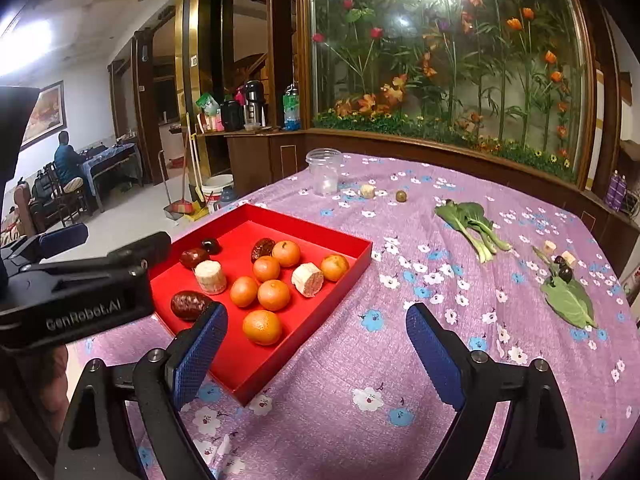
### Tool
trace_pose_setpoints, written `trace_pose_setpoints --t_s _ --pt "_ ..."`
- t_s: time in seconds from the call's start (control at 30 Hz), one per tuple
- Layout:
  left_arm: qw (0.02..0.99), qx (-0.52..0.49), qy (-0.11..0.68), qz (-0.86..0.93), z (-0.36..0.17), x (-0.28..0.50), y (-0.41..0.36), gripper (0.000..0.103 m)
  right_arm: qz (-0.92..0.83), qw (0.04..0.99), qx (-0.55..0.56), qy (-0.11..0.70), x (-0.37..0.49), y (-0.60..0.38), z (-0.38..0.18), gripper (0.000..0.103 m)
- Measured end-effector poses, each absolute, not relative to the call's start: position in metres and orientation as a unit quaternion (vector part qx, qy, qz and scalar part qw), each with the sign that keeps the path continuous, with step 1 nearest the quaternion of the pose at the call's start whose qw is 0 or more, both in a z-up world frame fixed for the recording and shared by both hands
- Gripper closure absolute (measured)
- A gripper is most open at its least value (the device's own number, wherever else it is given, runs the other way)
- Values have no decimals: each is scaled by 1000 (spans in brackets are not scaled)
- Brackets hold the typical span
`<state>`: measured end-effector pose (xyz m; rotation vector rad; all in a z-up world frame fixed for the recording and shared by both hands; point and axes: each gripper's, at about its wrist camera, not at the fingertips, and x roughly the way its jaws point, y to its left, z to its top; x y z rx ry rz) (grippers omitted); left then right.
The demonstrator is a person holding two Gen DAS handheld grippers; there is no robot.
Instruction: Organize fruits
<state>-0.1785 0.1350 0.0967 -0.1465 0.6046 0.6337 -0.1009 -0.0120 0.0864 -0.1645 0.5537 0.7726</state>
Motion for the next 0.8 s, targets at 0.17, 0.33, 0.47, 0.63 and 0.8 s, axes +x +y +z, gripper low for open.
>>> trace_pose_setpoints --t_s 0.17,0.33,0.47,0.63,0.8 --pt "902 -68 306 295 89 -171 131 0 374 881 -95 274 -99 -4 81 9" --pt "901 -79 313 291 83 -166 136 0 371 879 -102 282 -92 4 79 9" --pt "900 -84 315 291 80 -165 141 0 368 875 -103 297 -84 10 75 9" --pt "897 -92 318 292 76 -164 150 0 371 869 -97 313 -79 18 70 9" --pt "895 -97 321 295 73 -164 154 0 373 865 -101 319 -79 26 68 9"
